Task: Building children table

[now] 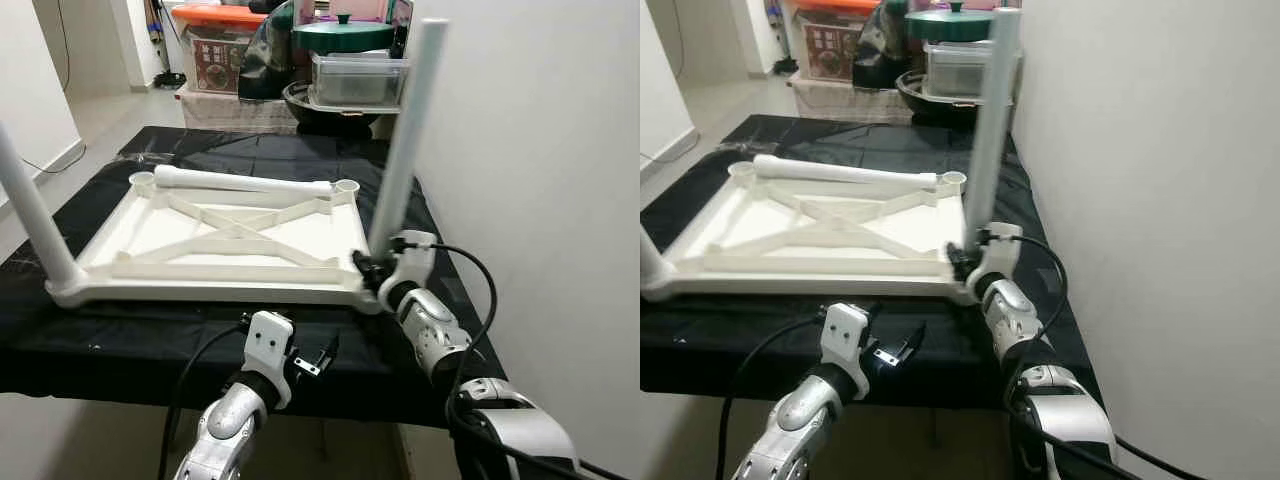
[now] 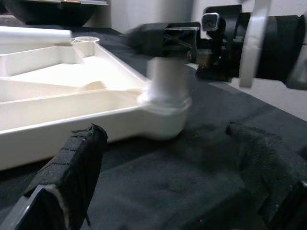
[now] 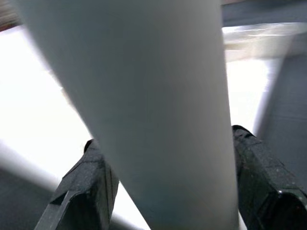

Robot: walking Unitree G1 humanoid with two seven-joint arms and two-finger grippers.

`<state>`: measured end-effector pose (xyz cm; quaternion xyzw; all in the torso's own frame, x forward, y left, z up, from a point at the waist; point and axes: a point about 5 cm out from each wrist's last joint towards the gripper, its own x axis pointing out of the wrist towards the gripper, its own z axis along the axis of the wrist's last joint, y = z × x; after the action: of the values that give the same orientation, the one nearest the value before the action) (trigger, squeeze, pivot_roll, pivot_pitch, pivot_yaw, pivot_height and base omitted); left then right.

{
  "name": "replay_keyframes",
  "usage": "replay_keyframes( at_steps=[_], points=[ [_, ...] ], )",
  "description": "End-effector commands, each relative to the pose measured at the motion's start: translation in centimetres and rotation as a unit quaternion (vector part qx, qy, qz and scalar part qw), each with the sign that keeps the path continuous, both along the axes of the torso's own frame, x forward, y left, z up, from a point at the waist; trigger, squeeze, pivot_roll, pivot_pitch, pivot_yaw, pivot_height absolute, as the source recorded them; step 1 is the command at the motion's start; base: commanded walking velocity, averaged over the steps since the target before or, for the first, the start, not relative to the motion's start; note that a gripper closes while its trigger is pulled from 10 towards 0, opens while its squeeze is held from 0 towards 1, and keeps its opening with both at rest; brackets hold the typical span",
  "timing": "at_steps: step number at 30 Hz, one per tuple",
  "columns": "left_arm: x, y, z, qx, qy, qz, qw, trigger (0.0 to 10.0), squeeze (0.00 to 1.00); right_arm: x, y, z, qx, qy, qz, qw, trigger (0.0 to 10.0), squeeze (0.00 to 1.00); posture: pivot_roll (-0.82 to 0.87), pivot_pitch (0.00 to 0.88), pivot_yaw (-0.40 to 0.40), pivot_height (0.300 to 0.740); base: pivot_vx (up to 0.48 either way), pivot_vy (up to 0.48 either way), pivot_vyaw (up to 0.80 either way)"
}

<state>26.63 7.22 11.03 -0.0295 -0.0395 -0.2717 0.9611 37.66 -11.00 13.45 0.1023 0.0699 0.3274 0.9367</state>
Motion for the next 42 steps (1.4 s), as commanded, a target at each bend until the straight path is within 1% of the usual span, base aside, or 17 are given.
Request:
replay_keyframes(
  at_steps=[1, 6, 13, 14, 19, 20, 22, 24, 26, 28, 29, 31, 32, 33, 35, 41, 42],
  points=[
    [0.0, 0.0, -0.4, 0.005, 0.007, -0.001, 1.000, 10.0, 0.00, -1.6, 1.5, -0.6, -0.022, -0.005, 0.148, 0.989, 10.0, 0.00, 0.14, 0.000, -0.077, 0.740, 0.000, 0.000, 0.00],
    [0.1, 0.0, -0.3, 0.006, 0.006, -0.001, 1.000, 10.0, 0.00, -2.9, 2.0, -0.5, -0.018, -0.015, 0.256, 0.966, 10.0, 0.00, 0.14, 0.000, -0.077, 0.740, 0.000, 0.000, 0.00],
    [0.1, 0.0, -0.3, 0.007, 0.006, -0.001, 1.000, 10.0, 0.00, -3.1, 2.4, -0.3, -0.011, -0.016, 0.276, 0.961, 10.0, 0.00, 0.15, 0.000, -0.078, 0.740, 0.000, 0.000, 0.00],
    [0.1, 0.0, -0.3, 0.007, 0.006, -0.001, 1.000, 10.0, 0.00, -2.8, 2.5, -0.2, -0.010, -0.018, 0.263, 0.965, 0.0, 0.00, 0.15, 0.000, -0.077, 0.740, 0.000, 0.000, 0.00],
    [0.1, 0.0, -0.3, 0.007, 0.005, -0.001, 1.000, 10.0, 0.00, -2.0, 2.7, 0.3, -0.010, -0.032, 0.209, 0.977, 0.0, 0.00, 0.14, 0.000, -0.076, 0.740, 0.000, 0.000, 0.00],
    [0.1, 0.0, -0.3, 0.007, 0.005, -0.001, 1.000, 10.0, 0.00, -0.6, 2.2, 0.9, -0.002, -0.031, 0.110, 0.994, 0.0, 0.00, 0.14, 0.000, -0.074, 0.740, 0.000, 0.000, 0.00],
    [0.2, 0.0, -0.3, 0.007, 0.005, -0.001, 1.000, 10.0, 0.00, 0.2, 1.5, 1.1, -0.007, -0.020, 0.031, 0.999, 0.0, 0.00, 0.14, 0.000, -0.073, 0.740, 0.000, 0.000, 0.00],
    [0.2, 0.0, -0.3, 0.007, 0.005, -0.001, 1.000, 10.0, 0.00, 0.2, 1.5, 1.1, -0.007, -0.020, 0.031, 0.999, 0.0, 0.00, 0.14, 0.000, -0.073, 0.740, 0.000, 0.000, 0.00],
    [0.2, 0.0, -0.3, 0.007, 0.006, -0.001, 1.000, 10.0, 0.00, 1.3, -0.9, 0.6, -0.044, 0.016, -0.119, 0.992, 0.0, 0.00, 0.14, 0.000, -0.072, 0.740, 0.000, 0.000, 0.00],
    [0.2, 0.0, -0.3, 0.007, 0.006, -0.001, 1.000, 10.0, 0.00, 1.3, -0.9, 0.6, -0.044, 0.016, -0.119, 0.992, 0.0, 0.00, 0.14, 0.000, -0.072, 0.740, 0.000, 0.000, 0.00],
    [0.2, 0.0, -0.3, 0.007, 0.005, -0.001, 1.000, 10.0, 0.00, 1.6, -2.9, 0.2, -0.063, 0.041, -0.219, 0.973, 0.0, 0.00, 0.14, 0.000, -0.074, 0.740, 0.000, 0.000, 0.00],
    [0.3, 0.0, -0.2, 0.007, 0.005, -0.001, 1.000, 10.0, 0.00, 1.3, -6.9, -0.7, -0.084, 0.080, -0.399, 0.910, 0.0, 0.00, 0.14, 0.000, -0.074, 0.740, 0.000, 0.000, 0.00],
    [0.3, 0.0, -0.2, 0.007, 0.005, -0.001, 1.000, 10.0, 0.00, 1.3, -6.9, -0.7, -0.084, 0.080, -0.399, 0.910, 0.0, 0.00, 0.14, 0.000, -0.074, 0.740, 0.000, 0.000, 0.00],
    [0.3, 0.0, -0.2, 0.007, 0.005, 0.000, 1.000, 10.0, 0.00, 0.6, -8.5, -1.4, -0.083, 0.101, -0.493, 0.860, 0.0, 0.00, 0.14, 0.000, -0.074, 0.740, 0.000, 0.000, 0.00],
    [0.3, 0.0, -0.2, 0.007, 0.005, 0.000, 1.000, 10.0, 0.00, 0.6, -8.5, -1.4, -0.083, 0.101, -0.493, 0.860, 0.0, 0.00, 0.14, 0.000, -0.074, 0.740, 0.000, 0.000, 0.00],
    [0.3, 0.0, -0.2, 0.007, 0.005, -0.001, 1.000, 10.0, 0.00, 0.0, -8.1, -2.2, -0.081, 0.120, -0.559, 0.817, 0.0, 0.00, 0.14, 0.000, -0.076, 0.740, 0.000, 0.000, 0.00],
    [0.3, 0.0, -0.2, 0.007, 0.005, 0.000, 1.000, 10.0, 0.00, 0.1, -6.9, -2.2, -0.069, 0.122, -0.553, 0.821, 3.9, 0.00, 0.14, 0.000, -0.073, 0.740, 0.000, 0.000, 0.00]
  ],
)
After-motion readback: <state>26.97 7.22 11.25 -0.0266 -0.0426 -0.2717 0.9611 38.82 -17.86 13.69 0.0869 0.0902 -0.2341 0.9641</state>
